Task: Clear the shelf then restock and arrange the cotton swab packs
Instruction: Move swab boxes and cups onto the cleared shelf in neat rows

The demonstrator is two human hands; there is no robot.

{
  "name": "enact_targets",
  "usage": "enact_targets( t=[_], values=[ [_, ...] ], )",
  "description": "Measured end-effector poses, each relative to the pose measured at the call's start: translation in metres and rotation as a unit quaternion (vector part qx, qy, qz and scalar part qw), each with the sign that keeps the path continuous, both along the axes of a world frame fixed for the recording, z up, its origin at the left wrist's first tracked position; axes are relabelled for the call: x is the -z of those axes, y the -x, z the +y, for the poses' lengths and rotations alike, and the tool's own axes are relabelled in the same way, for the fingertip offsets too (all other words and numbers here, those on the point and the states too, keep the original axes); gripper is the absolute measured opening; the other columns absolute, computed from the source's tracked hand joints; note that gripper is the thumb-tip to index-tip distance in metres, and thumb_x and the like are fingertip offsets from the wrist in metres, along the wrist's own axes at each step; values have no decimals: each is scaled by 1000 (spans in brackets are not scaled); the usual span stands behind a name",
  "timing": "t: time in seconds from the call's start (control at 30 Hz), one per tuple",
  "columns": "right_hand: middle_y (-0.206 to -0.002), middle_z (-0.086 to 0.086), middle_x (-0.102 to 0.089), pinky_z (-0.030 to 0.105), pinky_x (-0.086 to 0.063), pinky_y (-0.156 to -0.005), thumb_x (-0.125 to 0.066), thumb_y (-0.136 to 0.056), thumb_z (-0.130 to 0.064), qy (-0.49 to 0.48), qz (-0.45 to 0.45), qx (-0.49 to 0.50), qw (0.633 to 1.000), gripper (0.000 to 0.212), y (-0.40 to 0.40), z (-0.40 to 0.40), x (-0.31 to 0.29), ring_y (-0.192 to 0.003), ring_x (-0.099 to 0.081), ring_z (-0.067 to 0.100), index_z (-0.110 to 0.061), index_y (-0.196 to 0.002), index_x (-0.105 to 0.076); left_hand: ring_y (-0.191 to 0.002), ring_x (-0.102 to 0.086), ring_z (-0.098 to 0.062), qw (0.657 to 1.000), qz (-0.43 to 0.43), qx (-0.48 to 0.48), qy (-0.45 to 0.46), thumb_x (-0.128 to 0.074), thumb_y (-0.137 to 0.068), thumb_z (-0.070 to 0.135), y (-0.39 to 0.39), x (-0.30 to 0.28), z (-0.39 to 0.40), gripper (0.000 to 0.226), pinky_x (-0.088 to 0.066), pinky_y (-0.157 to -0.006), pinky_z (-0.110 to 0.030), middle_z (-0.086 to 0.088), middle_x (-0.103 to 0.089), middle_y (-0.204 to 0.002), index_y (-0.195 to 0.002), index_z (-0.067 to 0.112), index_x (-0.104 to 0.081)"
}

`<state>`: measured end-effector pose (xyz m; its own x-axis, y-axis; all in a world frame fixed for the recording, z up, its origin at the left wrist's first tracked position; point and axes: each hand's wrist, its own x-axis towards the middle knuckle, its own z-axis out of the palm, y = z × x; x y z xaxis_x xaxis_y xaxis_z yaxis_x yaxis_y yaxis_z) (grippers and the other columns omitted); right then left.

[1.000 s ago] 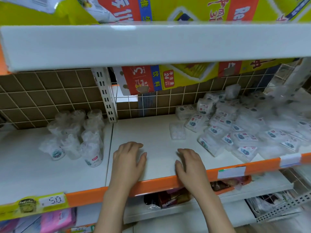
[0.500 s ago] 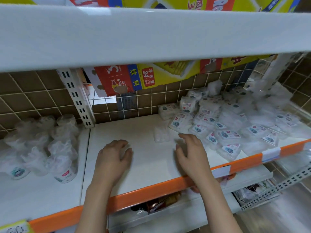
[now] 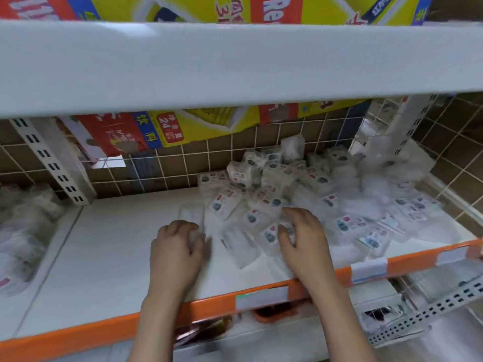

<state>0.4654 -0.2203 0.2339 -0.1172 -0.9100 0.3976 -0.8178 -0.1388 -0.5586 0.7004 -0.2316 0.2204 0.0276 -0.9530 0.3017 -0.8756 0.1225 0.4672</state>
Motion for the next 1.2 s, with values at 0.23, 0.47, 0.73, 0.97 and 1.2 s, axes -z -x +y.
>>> enact_targets(
  t=[0.23,0.47,0.73,0.97,1.2],
  values=[
    [-115,12,-60,30,-38,-92,-61,-86,-8,9,-11,7,1000,31,73,-1,6,-110,-51,27,-7,-117,-60,-89,-58,-38,999,8,-42,4,-37,-78,47,67,2,7,52,-51,-73,-42,-12,-65,-99,-94,9,-69],
    [-116,10,-59,29,-37,-93,-61,-85,-7,10,-25,-14,1000,32,76,4,12,-110,-51,26,-7,-117,-60,-88,-59,-39,999,9,-40,-9,-33,-78,49,73,3,20,57,-50,-72,-42,-13,-66,-99,-97,8,-69],
    [-119,11,-58,28,-34,-95,-60,-85,-6,10,-14,-16,1000,34,56,2,7,-113,-49,27,-8,-120,-58,-121,-45,-32,995,53,-30,-83,-50,-79,68,58,1,18,80,-39,-98,-40,-11,-45,-138,-138,14,-42],
    [-118,11,-58,22,-31,-94,-58,-87,-11,18,-18,0,1000,32,57,10,18,-112,-49,27,-8,-119,-59,-140,-22,-31,988,15,43,-150,-69,-64,68,71,18,12,113,-28,-110,-38,-11,-8,-156,-150,28,-8],
    [-118,7,-58,27,-35,-95,-47,-84,-25,24,-47,-1,999,39,70,4,16,-113,-49,23,-10,-119,-58,-133,-34,-31,991,28,18,-129,-74,-73,42,85,25,4,97,-37,-104,-37,-12,-22,-151,-149,26,-16]
  ],
)
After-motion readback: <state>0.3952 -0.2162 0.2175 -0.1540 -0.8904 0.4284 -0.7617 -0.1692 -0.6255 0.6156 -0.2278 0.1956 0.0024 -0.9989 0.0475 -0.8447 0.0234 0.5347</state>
